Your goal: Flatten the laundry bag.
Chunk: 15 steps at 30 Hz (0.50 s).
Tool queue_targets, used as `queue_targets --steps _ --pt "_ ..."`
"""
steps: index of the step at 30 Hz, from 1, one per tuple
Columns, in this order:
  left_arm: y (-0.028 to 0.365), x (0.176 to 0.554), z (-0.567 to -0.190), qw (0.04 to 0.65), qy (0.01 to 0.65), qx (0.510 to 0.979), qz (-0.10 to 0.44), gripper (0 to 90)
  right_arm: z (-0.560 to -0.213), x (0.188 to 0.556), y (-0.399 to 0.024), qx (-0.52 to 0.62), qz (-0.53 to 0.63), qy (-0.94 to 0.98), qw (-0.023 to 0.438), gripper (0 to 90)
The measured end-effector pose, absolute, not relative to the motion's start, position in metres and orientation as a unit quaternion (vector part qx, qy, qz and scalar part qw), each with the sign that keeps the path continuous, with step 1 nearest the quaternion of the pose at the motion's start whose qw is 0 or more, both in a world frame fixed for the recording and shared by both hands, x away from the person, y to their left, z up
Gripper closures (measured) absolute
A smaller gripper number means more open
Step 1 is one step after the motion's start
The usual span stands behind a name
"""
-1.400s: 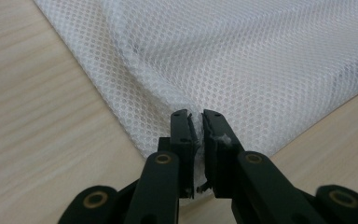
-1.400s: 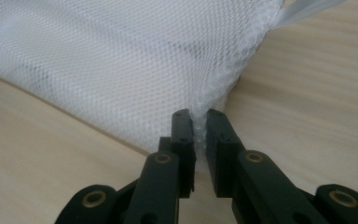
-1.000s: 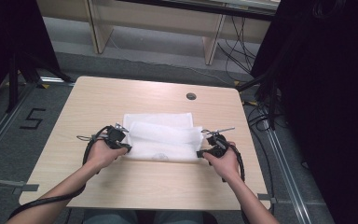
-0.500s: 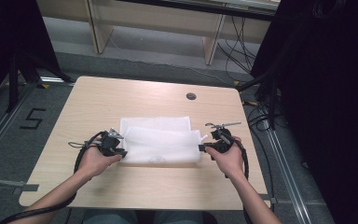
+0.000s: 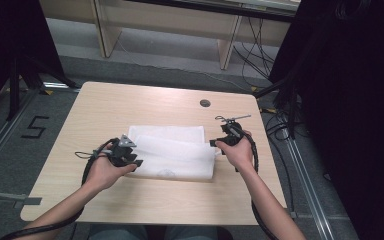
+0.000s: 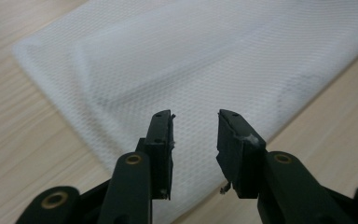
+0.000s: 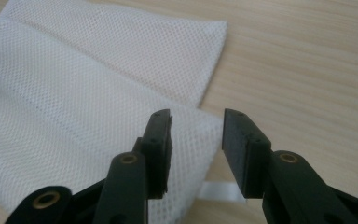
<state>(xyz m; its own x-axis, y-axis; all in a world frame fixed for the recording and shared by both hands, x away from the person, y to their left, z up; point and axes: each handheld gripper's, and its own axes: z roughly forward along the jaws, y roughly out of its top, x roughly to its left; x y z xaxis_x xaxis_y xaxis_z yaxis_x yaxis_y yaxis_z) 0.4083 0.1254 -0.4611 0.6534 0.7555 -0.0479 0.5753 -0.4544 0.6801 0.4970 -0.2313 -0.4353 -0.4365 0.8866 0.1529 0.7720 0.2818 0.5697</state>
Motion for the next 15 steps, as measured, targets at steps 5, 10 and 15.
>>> queue_targets --steps 5,10,15 --pt "0.101 0.407 -0.464 0.334 0.359 0.866 0.104 63.5 -0.446 0.515 -0.219 0.521 0.279 0.801 0.099 55.1" --pt "0.081 0.409 -0.47 0.322 0.344 0.878 0.087 63.4 -0.457 0.523 -0.213 0.535 0.266 0.798 0.08 50.7" --pt "0.069 0.414 -0.474 0.307 0.331 0.889 0.073 63.8 -0.46 0.524 -0.207 0.555 0.247 0.792 0.058 46.8"
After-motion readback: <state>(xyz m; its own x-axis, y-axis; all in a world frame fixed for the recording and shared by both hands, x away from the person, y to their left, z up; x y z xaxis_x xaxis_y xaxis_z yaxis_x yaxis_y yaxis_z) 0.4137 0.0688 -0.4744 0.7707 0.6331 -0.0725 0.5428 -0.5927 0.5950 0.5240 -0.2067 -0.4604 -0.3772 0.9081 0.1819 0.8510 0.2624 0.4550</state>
